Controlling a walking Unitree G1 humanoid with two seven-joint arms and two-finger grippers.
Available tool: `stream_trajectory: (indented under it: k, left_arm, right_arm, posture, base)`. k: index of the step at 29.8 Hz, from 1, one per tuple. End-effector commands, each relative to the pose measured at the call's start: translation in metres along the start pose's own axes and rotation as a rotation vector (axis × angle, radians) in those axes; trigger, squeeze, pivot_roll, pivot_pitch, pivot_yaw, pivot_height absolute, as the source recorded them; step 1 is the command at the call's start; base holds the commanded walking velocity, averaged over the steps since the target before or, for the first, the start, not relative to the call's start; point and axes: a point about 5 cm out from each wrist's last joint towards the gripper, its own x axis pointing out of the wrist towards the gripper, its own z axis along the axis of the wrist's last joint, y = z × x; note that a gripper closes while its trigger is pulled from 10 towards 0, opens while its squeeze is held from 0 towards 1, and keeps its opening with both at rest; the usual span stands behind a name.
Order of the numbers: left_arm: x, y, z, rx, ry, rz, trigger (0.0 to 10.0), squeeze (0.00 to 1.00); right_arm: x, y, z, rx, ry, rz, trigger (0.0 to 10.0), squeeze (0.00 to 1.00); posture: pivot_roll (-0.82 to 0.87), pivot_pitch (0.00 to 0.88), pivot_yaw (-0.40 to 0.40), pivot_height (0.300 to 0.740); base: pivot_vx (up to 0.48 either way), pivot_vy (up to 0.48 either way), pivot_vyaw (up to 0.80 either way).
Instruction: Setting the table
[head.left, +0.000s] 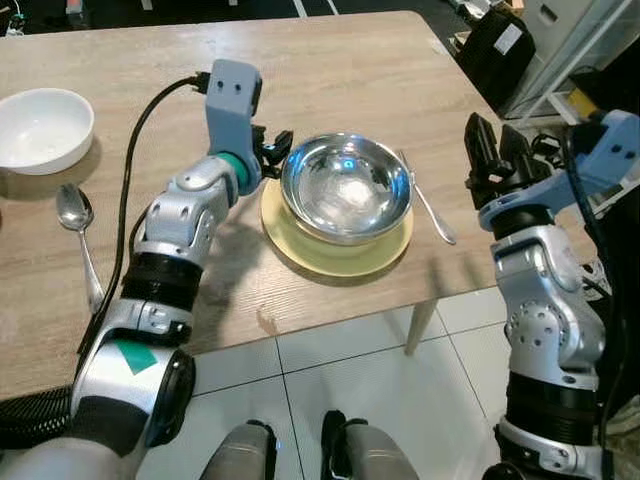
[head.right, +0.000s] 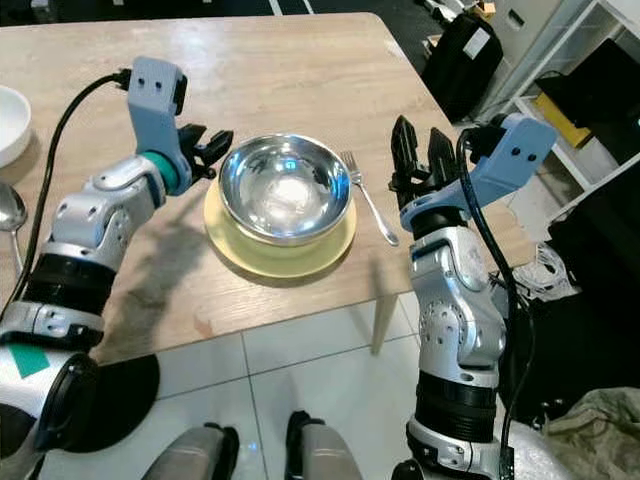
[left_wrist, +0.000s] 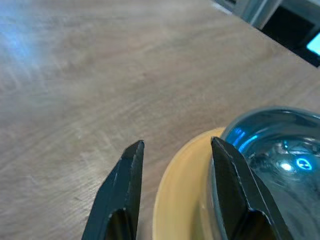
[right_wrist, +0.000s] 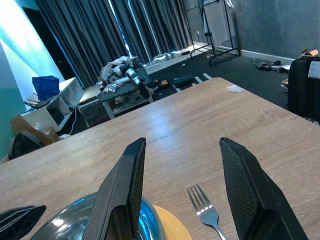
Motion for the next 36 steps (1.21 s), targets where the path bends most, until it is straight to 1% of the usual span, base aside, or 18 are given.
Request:
stream_trajectory:
  k: [1,3,6,9,15,17,20,21,22,23,24,25,26,27,28,29,31,36]
  left_arm:
    - [0.003,-0.003,-0.008,-0.041,0.052,-0.018,10.0,0.00]
    - [0.004,-0.010,-0.009,-0.067,0.072,-0.075,10.0,0.00]
    - [0.003,-0.013,-0.010,-0.068,0.079,-0.092,10.0,0.00]
    - [0.000,-0.018,-0.016,-0.011,0.103,-0.154,9.9,0.00]
    - [-0.001,-0.012,-0.027,-0.012,0.168,-0.116,10.0,0.00]
    - [-0.002,-0.008,-0.033,-0.040,0.201,-0.094,9.4,0.00]
    - [-0.002,-0.007,-0.035,-0.053,0.215,-0.090,9.4,0.00]
    - [-0.003,-0.006,-0.037,-0.073,0.228,-0.089,8.7,0.00]
    - [-0.003,-0.006,-0.037,-0.073,0.228,-0.089,8.7,0.00]
    - [-0.003,-0.005,-0.040,-0.091,0.242,-0.080,7.6,0.00]
    - [-0.003,-0.005,-0.040,-0.091,0.242,-0.080,7.6,0.00]
    - [-0.003,-0.004,-0.043,-0.112,0.252,-0.071,6.0,0.00]
    - [-0.003,-0.004,-0.044,-0.123,0.256,-0.064,3.5,0.00]
    - [-0.003,-0.004,-0.044,-0.123,0.256,-0.064,3.5,0.00]
    - [-0.003,-0.003,-0.044,-0.126,0.253,-0.060,1.1,0.00]
    - [-0.003,-0.003,-0.044,-0.126,0.253,-0.060,1.1,0.00]
    - [-0.002,-0.004,-0.043,-0.127,0.243,-0.060,0.0,0.00]
    - [-0.002,-0.004,-0.043,-0.127,0.237,-0.063,0.0,0.00]
  right_arm:
    - [-0.004,-0.003,0.002,0.000,-0.018,-0.018,10.0,0.00]
    - [-0.005,-0.004,0.002,0.000,-0.024,-0.025,10.0,0.00]
    - [-0.005,-0.005,0.002,-0.001,-0.024,-0.026,10.0,0.00]
    - [-0.005,-0.005,0.001,0.002,-0.024,-0.031,10.0,0.00]
    - [-0.005,-0.004,0.000,0.005,-0.024,-0.030,10.0,0.00]
    - [-0.005,-0.004,0.000,0.008,-0.024,-0.031,10.0,0.00]
    - [-0.005,-0.004,0.000,0.009,-0.025,-0.031,10.0,0.00]
    - [-0.005,-0.005,0.000,0.009,-0.025,-0.032,10.0,0.00]
    - [-0.005,-0.005,0.000,0.009,-0.025,-0.032,10.0,0.00]
    - [-0.005,-0.005,-0.001,0.010,-0.024,-0.033,10.0,0.00]
    - [-0.005,-0.005,-0.001,0.010,-0.024,-0.033,10.0,0.00]
    - [-0.005,-0.005,-0.001,0.010,-0.024,-0.033,10.0,0.00]
    - [-0.005,-0.005,-0.001,0.010,-0.023,-0.034,10.0,0.00]
    - [-0.005,-0.005,-0.001,0.010,-0.023,-0.034,10.0,0.00]
    - [-0.005,-0.005,-0.001,0.010,-0.023,-0.034,10.0,0.00]
    - [-0.005,-0.005,-0.001,0.010,-0.023,-0.034,10.0,0.00]
    - [-0.005,-0.005,-0.001,0.010,-0.023,-0.035,10.0,0.00]
    - [-0.006,-0.005,-0.001,0.011,-0.022,-0.036,10.0,0.00]
  posture:
    - [0.14,0.123,-0.002,0.740]
    - [0.14,0.122,0.001,0.740]
    - [0.14,0.122,0.001,0.740]
    - [0.15,0.118,0.003,0.740]
    - [0.15,0.116,0.005,0.740]
    - [0.15,0.117,0.006,0.740]
    - [0.15,0.117,0.006,0.740]
    - [0.15,0.117,0.006,0.740]
    - [0.15,0.117,0.006,0.740]
    - [0.15,0.117,0.006,0.740]
    - [0.15,0.117,0.006,0.740]
    - [0.15,0.117,0.006,0.740]
    - [0.15,0.117,0.006,0.740]
    - [0.15,0.117,0.006,0.740]
    - [0.15,0.116,0.005,0.740]
    - [0.15,0.116,0.005,0.740]
    - [0.15,0.118,0.004,0.740]
    - [0.14,0.121,0.004,0.740]
  base:
    - [0.000,0.000,0.00]
    - [0.000,0.000,0.00]
    - [0.000,0.000,0.00]
    - [0.000,0.000,0.00]
    - [0.000,0.000,0.00]
    - [0.000,0.000,0.00]
    - [0.000,0.000,0.00]
    - [0.000,0.000,0.00]
    - [0.000,0.000,0.00]
    - [0.000,0.000,0.00]
    - [0.000,0.000,0.00]
    - [0.000,0.000,0.00]
    - [0.000,0.000,0.00]
    - [0.000,0.000,0.00]
    - [0.000,0.000,0.00]
    - [0.000,0.000,0.00]
    - [0.000,0.000,0.00]
    - [0.000,0.000,0.00]
